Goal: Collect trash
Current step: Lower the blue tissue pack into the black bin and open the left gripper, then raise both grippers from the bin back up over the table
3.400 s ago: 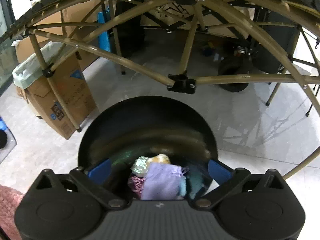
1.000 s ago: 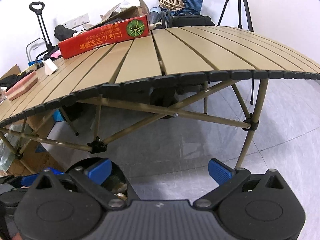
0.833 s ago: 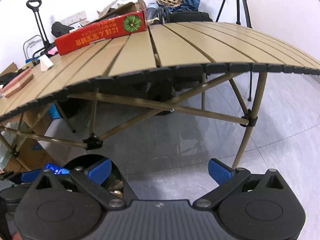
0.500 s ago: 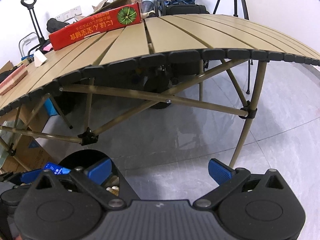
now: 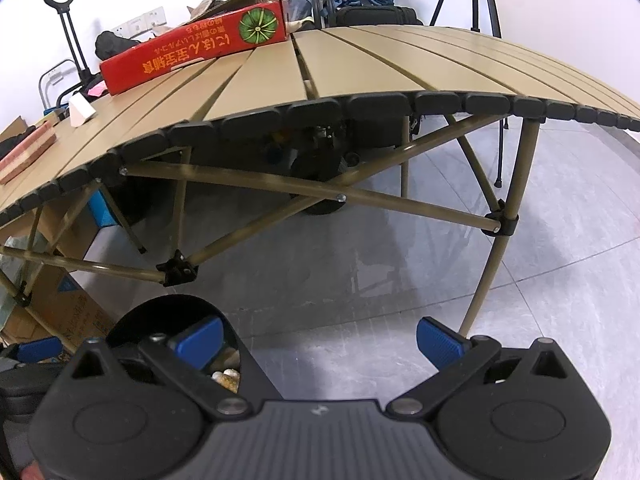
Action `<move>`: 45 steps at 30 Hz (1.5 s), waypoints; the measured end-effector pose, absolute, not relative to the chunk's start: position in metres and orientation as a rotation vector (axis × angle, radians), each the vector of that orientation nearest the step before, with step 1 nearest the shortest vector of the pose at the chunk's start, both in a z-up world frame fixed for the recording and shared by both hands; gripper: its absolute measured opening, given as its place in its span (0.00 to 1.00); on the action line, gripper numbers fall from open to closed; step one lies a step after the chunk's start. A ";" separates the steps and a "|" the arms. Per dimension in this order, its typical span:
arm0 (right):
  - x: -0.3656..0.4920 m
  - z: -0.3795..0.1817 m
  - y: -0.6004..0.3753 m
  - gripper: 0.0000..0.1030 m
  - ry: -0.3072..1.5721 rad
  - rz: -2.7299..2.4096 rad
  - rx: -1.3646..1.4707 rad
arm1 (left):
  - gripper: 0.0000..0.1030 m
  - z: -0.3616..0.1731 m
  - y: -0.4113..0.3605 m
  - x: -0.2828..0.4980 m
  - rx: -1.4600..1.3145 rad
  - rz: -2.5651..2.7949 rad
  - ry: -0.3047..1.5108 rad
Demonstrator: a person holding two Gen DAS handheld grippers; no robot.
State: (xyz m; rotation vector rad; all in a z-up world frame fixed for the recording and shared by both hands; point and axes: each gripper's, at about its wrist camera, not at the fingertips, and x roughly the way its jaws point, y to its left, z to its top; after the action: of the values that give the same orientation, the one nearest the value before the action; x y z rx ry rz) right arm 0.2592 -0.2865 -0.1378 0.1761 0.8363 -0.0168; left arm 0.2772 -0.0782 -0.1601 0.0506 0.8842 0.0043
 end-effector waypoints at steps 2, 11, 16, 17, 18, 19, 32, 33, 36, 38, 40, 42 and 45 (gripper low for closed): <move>0.260 -0.138 -0.287 1.00 0.838 -0.015 0.175 | 1.00 -0.161 -0.078 0.277 0.048 0.004 0.894; 0.260 -0.139 -0.286 1.00 0.842 -0.012 0.172 | 1.00 -0.162 -0.076 0.277 0.041 -0.004 0.902; 0.260 -0.139 -0.286 1.00 0.842 -0.012 0.173 | 1.00 -0.162 -0.076 0.277 0.040 -0.001 0.902; 0.260 -0.139 -0.286 1.00 0.842 -0.012 0.173 | 1.00 -0.162 -0.076 0.277 0.038 0.000 0.902; 0.260 -0.139 -0.286 1.00 0.843 -0.011 0.173 | 1.00 -0.162 -0.075 0.277 0.037 0.000 0.902; 0.260 -0.139 -0.286 1.00 0.843 -0.011 0.172 | 1.00 -0.162 -0.075 0.277 0.037 0.000 0.902; 0.260 -0.141 -0.283 1.00 0.844 -0.006 0.170 | 1.00 -0.157 -0.073 0.275 0.023 -0.007 0.894; 0.259 -0.140 -0.282 1.00 0.843 -0.005 0.169 | 1.00 -0.156 -0.073 0.275 0.021 -0.008 0.891; 0.258 -0.140 -0.281 1.00 0.840 -0.002 0.170 | 1.00 -0.153 -0.073 0.273 0.015 -0.011 0.884; 0.257 -0.138 -0.281 1.00 0.835 0.000 0.172 | 1.00 -0.152 -0.073 0.273 0.011 -0.014 0.881; 0.257 -0.136 -0.282 1.00 0.829 0.007 0.174 | 1.00 -0.150 -0.072 0.272 0.010 -0.014 0.877; 0.256 -0.134 -0.281 1.00 0.821 0.016 0.176 | 1.00 -0.148 -0.071 0.271 0.010 -0.012 0.871; 0.254 -0.130 -0.279 1.00 0.805 0.031 0.174 | 1.00 -0.145 -0.068 0.268 0.007 -0.012 0.861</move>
State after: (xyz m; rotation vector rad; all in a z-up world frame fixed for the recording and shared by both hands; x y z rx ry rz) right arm 0.2540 -0.2790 -0.1296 0.1743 0.8051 0.0306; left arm 0.2681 -0.0676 -0.1445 0.0069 0.8611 -0.0120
